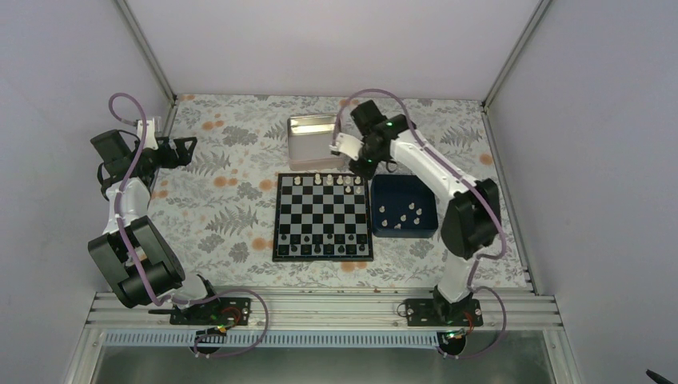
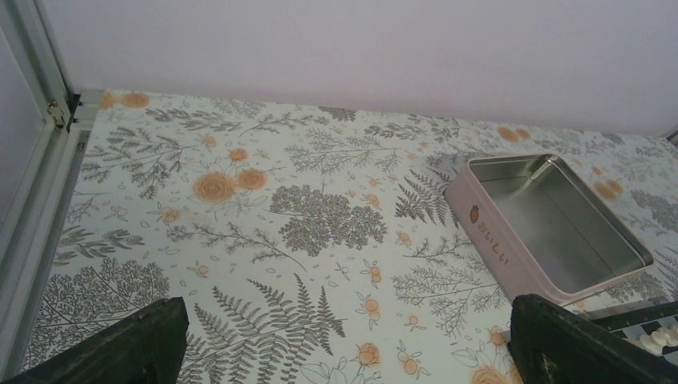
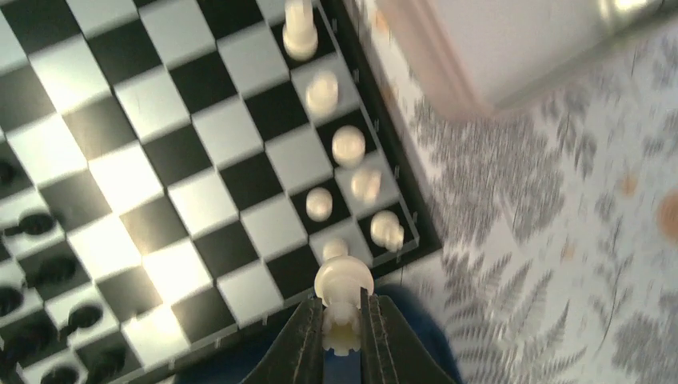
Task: Set up the chess pieces on the board
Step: Place the chess piece on the chessboard.
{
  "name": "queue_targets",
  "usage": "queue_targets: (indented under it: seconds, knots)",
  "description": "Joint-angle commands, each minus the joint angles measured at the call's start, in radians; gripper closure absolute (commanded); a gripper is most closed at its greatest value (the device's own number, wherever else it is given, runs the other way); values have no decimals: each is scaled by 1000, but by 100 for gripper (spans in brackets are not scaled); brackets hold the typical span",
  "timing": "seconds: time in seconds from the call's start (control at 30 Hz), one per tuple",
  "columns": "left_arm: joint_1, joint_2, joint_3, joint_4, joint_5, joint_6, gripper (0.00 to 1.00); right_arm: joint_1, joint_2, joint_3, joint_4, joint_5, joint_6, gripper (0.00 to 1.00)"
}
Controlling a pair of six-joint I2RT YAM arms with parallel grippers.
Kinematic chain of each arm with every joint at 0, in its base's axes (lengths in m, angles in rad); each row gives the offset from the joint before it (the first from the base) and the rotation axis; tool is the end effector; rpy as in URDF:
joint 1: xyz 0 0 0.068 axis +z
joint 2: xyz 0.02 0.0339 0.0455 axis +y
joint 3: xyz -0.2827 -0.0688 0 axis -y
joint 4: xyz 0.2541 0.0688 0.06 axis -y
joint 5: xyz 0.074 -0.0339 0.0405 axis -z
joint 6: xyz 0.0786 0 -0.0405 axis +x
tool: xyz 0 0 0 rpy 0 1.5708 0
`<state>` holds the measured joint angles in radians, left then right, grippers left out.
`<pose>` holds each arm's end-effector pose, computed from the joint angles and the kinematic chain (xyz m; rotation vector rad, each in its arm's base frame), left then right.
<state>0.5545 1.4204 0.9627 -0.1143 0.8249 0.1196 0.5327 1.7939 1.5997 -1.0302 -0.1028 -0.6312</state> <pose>0.3187 0.1295 0.2656 0.0333 1.9733 -0.4464 0.3363 0.2076 0.2559 -1.5536 2.3156 0.1193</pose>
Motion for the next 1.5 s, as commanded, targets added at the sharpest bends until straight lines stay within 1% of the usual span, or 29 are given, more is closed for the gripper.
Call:
queue_targets:
  seconds: [0.0, 0.2, 0.37, 0.5, 0.73, 0.97, 1.17, 1.47]
  knots:
    - [12, -12, 2, 4, 35, 5, 0, 80, 136, 175, -60, -1, -7, 96]
    - [14, -15, 4, 3, 36, 5, 0, 191, 331, 397, -47, 1, -6, 93]
    - [18, -14, 2, 5, 39, 6, 0, 258, 444, 517, -1, 25, 0, 93]
    - [22, -12, 1, 7, 42, 4, 0, 285, 526, 608, 3, 37, -4, 93]
    - [27, -8, -1, 12, 51, 2, 0, 307, 576, 623, 77, 61, 1, 90]
    - [29, -10, -1, 9, 55, 2, 0, 319, 610, 625, 138, 63, 1, 91]
    - [33, -10, -1, 9, 60, 2, 0, 334, 657, 661, 146, 81, -8, 90]
    - [43, -5, -5, 13, 75, 1, 0, 338, 676, 666, 151, 114, -23, 90]
